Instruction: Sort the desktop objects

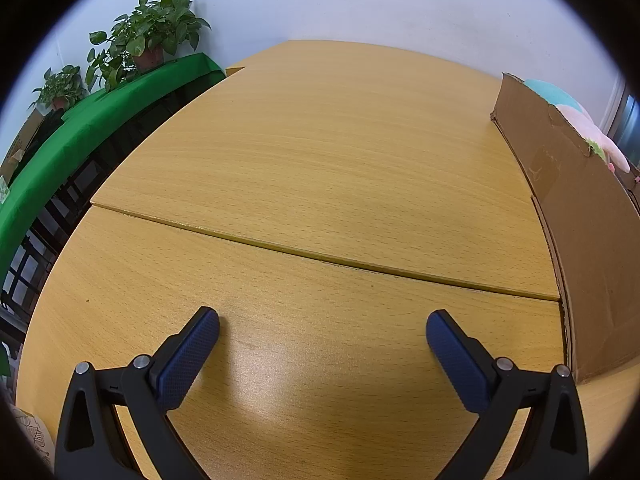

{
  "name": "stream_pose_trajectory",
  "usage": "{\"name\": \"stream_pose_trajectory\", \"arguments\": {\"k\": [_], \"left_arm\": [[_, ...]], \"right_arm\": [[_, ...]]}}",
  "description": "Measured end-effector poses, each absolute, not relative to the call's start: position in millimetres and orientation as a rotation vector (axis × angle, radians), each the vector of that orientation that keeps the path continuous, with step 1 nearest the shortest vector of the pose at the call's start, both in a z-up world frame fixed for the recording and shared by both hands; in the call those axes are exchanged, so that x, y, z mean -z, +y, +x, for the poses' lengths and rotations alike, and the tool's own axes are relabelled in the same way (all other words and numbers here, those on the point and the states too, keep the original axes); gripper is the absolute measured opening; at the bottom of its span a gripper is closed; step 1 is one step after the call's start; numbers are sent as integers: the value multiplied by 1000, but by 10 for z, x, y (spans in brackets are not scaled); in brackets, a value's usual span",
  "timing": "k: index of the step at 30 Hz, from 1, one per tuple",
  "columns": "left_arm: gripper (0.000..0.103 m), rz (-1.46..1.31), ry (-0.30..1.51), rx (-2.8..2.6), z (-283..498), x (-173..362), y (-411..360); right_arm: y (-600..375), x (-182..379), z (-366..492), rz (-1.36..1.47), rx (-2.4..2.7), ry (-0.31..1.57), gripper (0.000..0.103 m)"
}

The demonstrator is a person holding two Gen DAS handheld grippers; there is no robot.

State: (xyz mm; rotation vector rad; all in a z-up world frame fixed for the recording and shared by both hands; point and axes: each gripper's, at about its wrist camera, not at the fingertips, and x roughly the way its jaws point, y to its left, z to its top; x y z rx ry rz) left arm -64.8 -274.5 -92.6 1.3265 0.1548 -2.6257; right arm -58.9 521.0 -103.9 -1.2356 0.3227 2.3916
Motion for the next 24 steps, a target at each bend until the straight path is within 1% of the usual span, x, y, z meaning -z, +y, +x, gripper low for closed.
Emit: {"name": "stream_pose_trajectory", "arguments": {"k": [24], "left_arm": [[103,1325,158,2628,-651,948,-2733]], "right_arm": [[5210,1039,-587,-1235,-2394,322,103]]}}
